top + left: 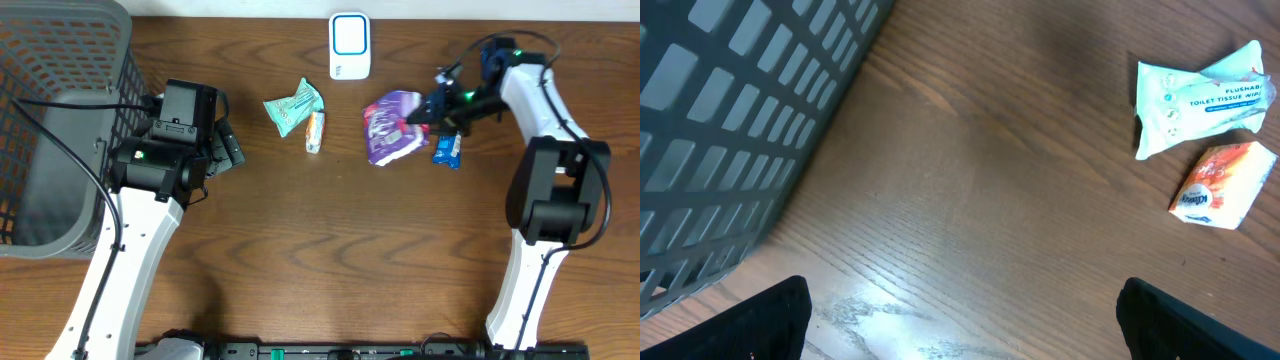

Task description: Scan the item barcode

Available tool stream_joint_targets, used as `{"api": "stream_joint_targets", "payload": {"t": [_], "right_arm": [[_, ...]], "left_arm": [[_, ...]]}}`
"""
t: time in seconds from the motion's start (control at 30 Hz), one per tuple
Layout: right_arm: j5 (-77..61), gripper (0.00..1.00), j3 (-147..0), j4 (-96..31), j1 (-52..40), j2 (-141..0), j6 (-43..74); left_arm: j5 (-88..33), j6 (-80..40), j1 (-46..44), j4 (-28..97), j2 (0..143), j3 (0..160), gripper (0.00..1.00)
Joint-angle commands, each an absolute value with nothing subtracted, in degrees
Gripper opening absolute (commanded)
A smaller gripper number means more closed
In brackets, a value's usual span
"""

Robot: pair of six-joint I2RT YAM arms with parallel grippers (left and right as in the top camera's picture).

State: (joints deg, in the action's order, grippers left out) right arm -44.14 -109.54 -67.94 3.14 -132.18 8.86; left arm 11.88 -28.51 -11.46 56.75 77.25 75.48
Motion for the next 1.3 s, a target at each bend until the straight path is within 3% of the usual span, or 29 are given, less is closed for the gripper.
{"api": "stream_joint_targets", "payload": {"t": [0.0, 0.33, 0.4, 0.5, 0.83, 1.1, 1.27], "right_arm": [[-24.7, 0.36, -115.9, -72.6, 2.8, -129.3, 10.7], [-11.7, 0.37, -120.2, -78.8, -3.8, -129.4, 10.9], [-11.0, 0.44, -120.2, -78.5, -5.9, -129.4, 10.9], [-7.9, 0.45, -119.8, -79.8, -8.5, -129.4, 11.0], [-1.8, 0.3, -116.1, -88.1, -13.6, -129.4, 13.7], [-2.5, 0.26, -105.4, -72.8, -14.3, -129.4, 14.8], [-5.1, 0.29, -105.0, -68.1, -14.8, -129.3, 14.8]], "left_arm": [[11.6, -29.0, -11.3, 56.9, 77.4, 75.6, 0.98], [11.6, -29.0, -11.3, 56.9, 77.4, 75.6, 0.98], [11.6, -29.0, -11.3, 56.9, 77.4, 75.6, 0.98], [11.6, -29.0, -11.3, 56.9, 77.4, 75.6, 0.98], [11.6, -29.0, -11.3, 56.9, 77.4, 75.6, 0.98], [11.6, -29.0, -11.3, 56.9, 77.4, 75.6, 0.98], [11.6, -29.0, -11.3, 56.9, 77.4, 75.6, 0.98]]}}
